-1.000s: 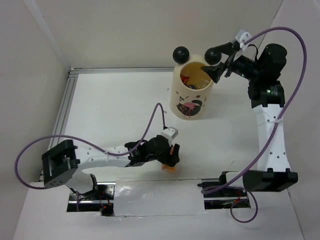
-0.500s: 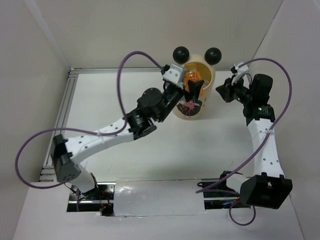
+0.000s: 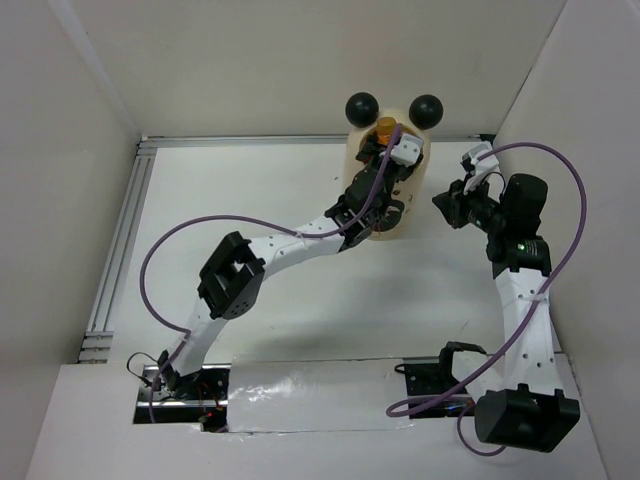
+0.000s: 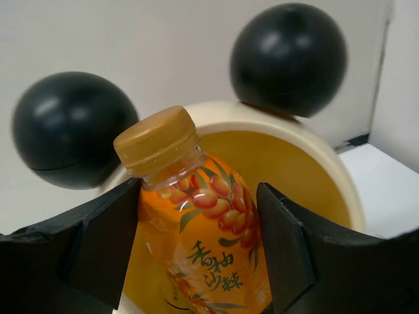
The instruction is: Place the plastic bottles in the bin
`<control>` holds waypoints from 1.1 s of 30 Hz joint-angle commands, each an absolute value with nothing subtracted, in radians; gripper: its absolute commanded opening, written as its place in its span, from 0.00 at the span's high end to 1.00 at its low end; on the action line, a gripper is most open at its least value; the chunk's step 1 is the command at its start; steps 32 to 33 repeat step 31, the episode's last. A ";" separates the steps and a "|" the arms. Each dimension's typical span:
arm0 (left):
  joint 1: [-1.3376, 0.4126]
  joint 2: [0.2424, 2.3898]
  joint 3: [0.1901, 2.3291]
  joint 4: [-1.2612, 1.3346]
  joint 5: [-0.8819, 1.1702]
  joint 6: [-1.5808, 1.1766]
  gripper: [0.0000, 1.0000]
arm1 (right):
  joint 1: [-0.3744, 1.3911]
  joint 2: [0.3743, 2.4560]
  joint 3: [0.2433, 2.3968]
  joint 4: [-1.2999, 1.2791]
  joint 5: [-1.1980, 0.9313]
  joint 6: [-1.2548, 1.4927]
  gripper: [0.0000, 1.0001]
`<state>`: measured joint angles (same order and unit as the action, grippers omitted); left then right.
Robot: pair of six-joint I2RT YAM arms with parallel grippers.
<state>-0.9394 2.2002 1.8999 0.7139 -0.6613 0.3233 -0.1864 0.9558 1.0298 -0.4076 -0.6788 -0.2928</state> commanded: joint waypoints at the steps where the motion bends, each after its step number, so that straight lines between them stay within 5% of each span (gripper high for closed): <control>1: -0.916 2.174 1.942 0.876 -0.709 0.377 0.57 | -0.198 0.943 1.017 -0.443 -0.679 -0.305 0.79; 5: -0.916 2.164 1.917 0.867 -0.700 0.368 0.06 | -0.198 0.954 1.008 -0.453 -0.709 -0.305 0.68; 6: -0.916 2.164 1.917 0.867 -0.687 0.368 0.00 | -0.198 0.954 0.999 -0.462 -0.724 -0.305 0.59; 9: -0.925 2.164 1.953 0.833 -0.673 0.357 0.00 | -0.198 0.963 0.999 -0.474 -0.738 -0.325 0.41; 16: -0.971 2.094 1.954 0.854 -0.684 0.386 0.00 | -0.198 0.963 0.989 -0.520 -0.779 -0.336 0.26; 21: -1.055 1.880 1.915 0.691 -0.788 0.343 0.00 | -0.198 0.954 1.020 -0.531 -0.732 -0.237 0.00; 25: -0.991 1.523 1.621 0.088 -0.645 -0.085 0.00 | -0.198 0.933 1.032 -0.531 -0.528 -0.141 0.00; 29: -0.780 1.114 1.170 -0.003 -0.306 -0.354 0.00 | -0.198 0.890 1.005 -0.509 -0.433 -0.123 0.00; 33: -0.608 0.995 1.038 -0.070 -0.113 -0.418 0.00 | -0.198 0.868 0.982 -0.491 -0.414 -0.101 0.00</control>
